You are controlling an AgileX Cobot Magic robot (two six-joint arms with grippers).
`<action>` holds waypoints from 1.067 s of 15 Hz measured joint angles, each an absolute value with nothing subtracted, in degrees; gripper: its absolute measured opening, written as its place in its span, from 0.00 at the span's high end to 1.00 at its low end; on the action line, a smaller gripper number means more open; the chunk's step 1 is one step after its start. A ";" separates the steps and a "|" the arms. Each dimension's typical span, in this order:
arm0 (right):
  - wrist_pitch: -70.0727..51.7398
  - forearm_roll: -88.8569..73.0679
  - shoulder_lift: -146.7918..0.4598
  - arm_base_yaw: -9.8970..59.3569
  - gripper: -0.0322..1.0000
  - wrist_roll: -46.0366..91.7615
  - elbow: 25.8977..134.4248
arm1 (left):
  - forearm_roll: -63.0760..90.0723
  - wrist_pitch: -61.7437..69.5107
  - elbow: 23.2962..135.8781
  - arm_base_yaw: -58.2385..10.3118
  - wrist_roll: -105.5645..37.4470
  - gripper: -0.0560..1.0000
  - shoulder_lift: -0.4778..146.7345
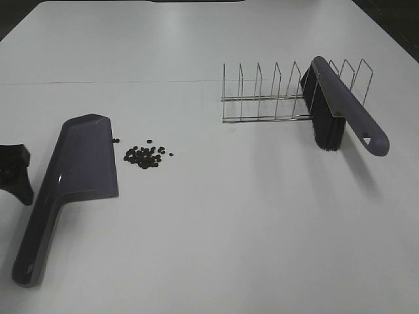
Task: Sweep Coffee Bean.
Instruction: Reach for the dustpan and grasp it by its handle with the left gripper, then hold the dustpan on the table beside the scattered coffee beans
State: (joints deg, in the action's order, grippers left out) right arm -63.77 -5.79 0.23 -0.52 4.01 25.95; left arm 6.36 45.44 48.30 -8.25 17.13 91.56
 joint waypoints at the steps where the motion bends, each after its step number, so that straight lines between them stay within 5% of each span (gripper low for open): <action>1: -63.77 -5.79 0.23 -0.52 0.07 4.01 25.95 | 6.25 44.98 50.36 -9.97 18.51 0.09 94.77; 11: -63.77 -5.79 0.23 -0.52 0.07 4.01 25.95 | 6.82 39.36 53.46 -13.46 22.57 0.12 110.58; 16: -63.77 -8.02 0.23 -0.52 0.07 4.01 25.95 | 5.67 39.36 53.69 -13.46 22.69 0.49 110.92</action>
State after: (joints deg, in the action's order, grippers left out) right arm -63.77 -8.02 0.23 -0.52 4.01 25.95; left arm 5.67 39.36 53.69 -13.46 22.69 110.92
